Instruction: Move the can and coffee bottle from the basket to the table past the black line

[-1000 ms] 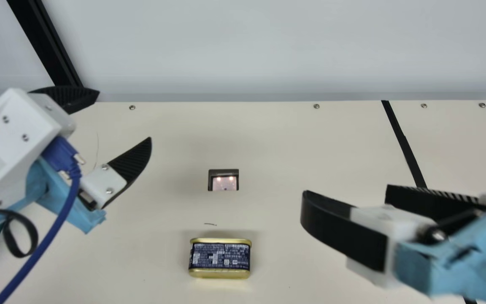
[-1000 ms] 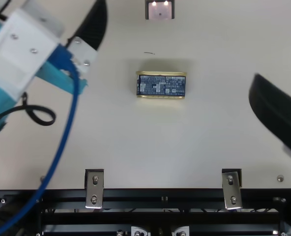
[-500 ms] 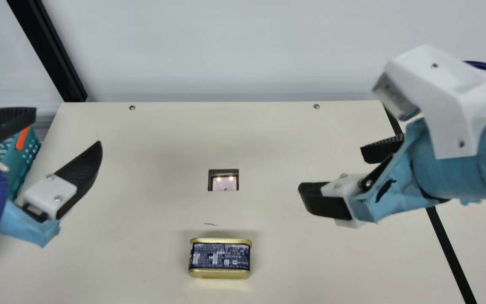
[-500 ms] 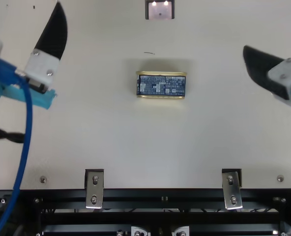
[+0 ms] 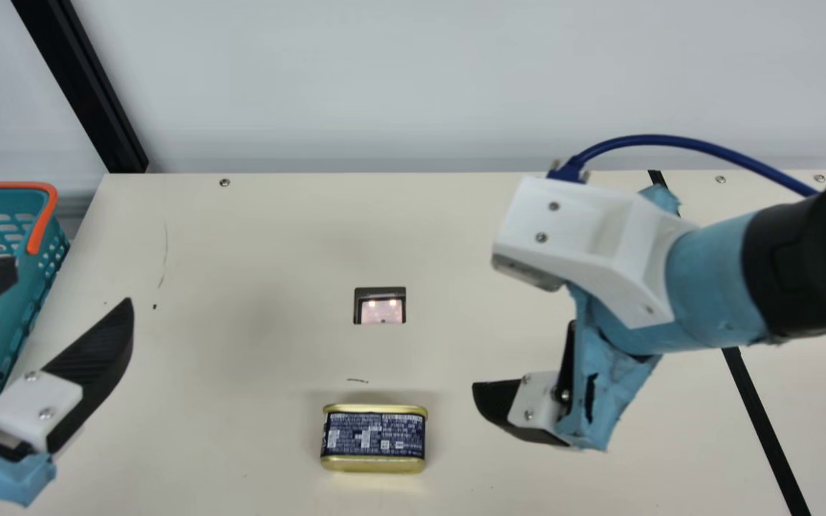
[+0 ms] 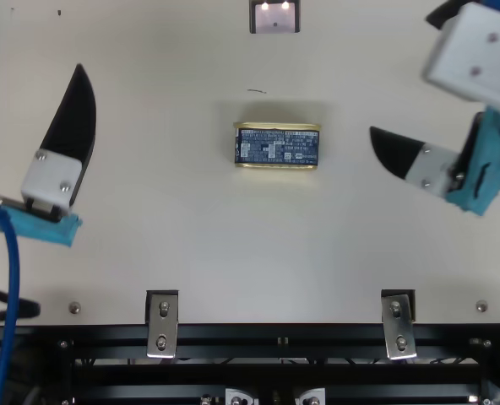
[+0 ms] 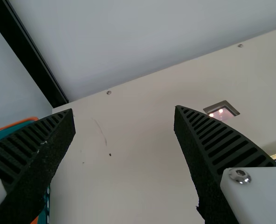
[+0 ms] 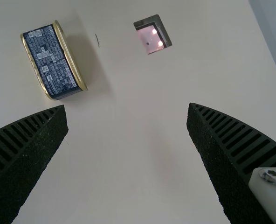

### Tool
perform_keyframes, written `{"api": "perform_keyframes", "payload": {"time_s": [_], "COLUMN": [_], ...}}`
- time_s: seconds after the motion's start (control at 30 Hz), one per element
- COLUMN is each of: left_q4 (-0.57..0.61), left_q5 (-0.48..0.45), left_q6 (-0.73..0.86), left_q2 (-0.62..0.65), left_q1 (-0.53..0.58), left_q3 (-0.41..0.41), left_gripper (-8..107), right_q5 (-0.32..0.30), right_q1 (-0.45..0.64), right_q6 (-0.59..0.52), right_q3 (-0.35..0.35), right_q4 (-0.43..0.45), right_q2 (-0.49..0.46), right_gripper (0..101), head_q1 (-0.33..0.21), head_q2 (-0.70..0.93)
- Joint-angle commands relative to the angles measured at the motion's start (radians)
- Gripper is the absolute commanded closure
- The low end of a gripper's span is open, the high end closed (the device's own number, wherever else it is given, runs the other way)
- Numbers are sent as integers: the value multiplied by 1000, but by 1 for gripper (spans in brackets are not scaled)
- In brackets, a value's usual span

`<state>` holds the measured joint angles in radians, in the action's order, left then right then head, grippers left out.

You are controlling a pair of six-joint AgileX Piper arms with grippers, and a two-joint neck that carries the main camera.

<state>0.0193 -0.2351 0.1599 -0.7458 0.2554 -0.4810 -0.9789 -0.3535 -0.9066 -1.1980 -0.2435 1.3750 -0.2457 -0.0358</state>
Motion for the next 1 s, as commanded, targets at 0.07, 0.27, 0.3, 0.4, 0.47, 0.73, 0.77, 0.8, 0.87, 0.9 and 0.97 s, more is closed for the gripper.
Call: {"api": "perform_keyframes", "payload": {"time_s": [0.07,0.27,0.3,0.4,0.47,0.73,0.77,0.8,0.87,0.9,0.97], "left_q4": [-48,-71,-71,-71,-71,-71,-71,-71,-71,-71,-71], "left_q5": [-39,-58,-58,-58,-58,-58,-58,-58,-58,-58,-58], "left_q6": [-78,-102,-102,-102,-102,-102,-102,-102,-102,-102,-102], "left_q2": [55,77,77,77,77,77,77,77,77,77,77], "left_q1": [1,1,1,1,1,1,1,1,1,1,1], "left_q3": [23,33,33,33,33,33,33,33,33,33,33], "left_gripper": [9,9,9,9,9,9,9,9,9,9,9], "right_q5": [27,76,85,106,116,117,116,115,110,107,104], "right_q1": [-81,-194,-213,-263,-292,-378,-385,-391,-402,-407,-416], "right_q6": [42,121,136,180,208,288,294,299,307,311,318], "right_q3": [10,17,18,19,19,5,1,-2,-9,-14,-20], "right_q4": [32,96,109,147,172,219,221,223,226,229,236], "right_q2": [19,63,73,102,123,200,210,218,233,241,255], "right_gripper": [0,0,0,0,0,0,0,0,0,0,0], "head_q1": [-9,-9,-9,-9,-9,-9,-9,-9,-9,-9,-9], "head_q2": [0,0,0,0,0,0,0,0,0,0,0]}}
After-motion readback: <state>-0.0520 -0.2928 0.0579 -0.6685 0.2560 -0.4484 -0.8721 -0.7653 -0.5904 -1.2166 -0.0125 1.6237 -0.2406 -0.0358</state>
